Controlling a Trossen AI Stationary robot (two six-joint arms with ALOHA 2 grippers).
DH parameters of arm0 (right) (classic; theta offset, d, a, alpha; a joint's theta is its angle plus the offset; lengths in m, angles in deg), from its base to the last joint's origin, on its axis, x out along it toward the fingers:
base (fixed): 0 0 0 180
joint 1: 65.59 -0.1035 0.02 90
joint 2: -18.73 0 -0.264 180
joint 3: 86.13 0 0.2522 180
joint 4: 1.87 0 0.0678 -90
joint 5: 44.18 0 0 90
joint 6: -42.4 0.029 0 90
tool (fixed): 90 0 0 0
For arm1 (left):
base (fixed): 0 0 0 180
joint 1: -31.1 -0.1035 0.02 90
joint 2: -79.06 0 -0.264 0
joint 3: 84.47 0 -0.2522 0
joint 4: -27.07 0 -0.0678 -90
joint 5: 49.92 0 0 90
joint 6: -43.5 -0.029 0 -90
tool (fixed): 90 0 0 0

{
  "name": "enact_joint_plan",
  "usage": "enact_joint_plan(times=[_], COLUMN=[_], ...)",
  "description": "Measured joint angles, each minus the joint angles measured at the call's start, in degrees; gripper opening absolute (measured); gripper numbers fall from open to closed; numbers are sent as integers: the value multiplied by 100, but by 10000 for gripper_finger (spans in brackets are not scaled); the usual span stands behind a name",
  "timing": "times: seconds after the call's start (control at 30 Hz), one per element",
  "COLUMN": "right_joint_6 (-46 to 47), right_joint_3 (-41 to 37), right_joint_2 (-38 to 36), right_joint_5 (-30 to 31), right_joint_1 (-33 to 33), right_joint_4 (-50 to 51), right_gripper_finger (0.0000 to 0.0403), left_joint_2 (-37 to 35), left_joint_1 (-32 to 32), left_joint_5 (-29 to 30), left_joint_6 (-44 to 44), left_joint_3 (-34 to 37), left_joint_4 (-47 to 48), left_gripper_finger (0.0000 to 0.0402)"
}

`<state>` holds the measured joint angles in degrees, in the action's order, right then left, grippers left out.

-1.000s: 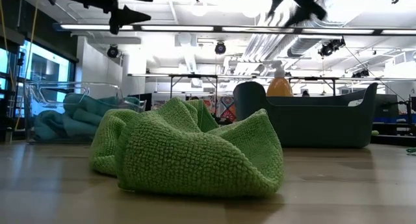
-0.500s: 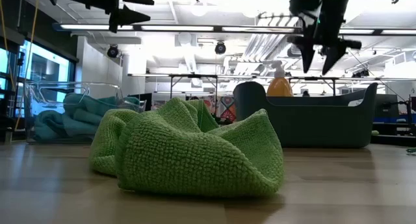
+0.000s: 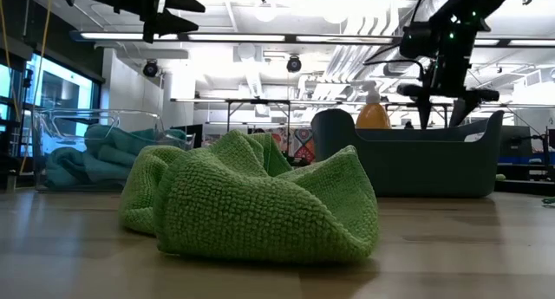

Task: Sort microfiber towel by color & place in baskets
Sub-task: Put the blue microfiber towel into the transparent bin

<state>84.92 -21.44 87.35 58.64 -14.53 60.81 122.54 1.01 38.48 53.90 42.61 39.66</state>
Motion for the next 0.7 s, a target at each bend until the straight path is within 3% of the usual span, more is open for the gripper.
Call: enact_joint_plan(times=[0.2, 0.47, 0.7], right_joint_6=[901, 1709, 1958], right_joint_3=[-560, -1303, -1429], right_joint_2=[2, 2, 2], right_joint_5=[267, -180, -240], right_joint_1=[120, 184, 206], right_joint_4=[-499, -1502, -1654], right_gripper_finger=[252, 252, 252], left_joint_2=[0, 0, 0], left_joint_1=[0, 0, 0], left_joint_5=[0, -2, -4], left_joint_6=[-46, -18, -14], left_joint_3=[0, 0, -2], left_joint_4=[4, 5, 4], left_gripper_finger=[248, 248, 248])
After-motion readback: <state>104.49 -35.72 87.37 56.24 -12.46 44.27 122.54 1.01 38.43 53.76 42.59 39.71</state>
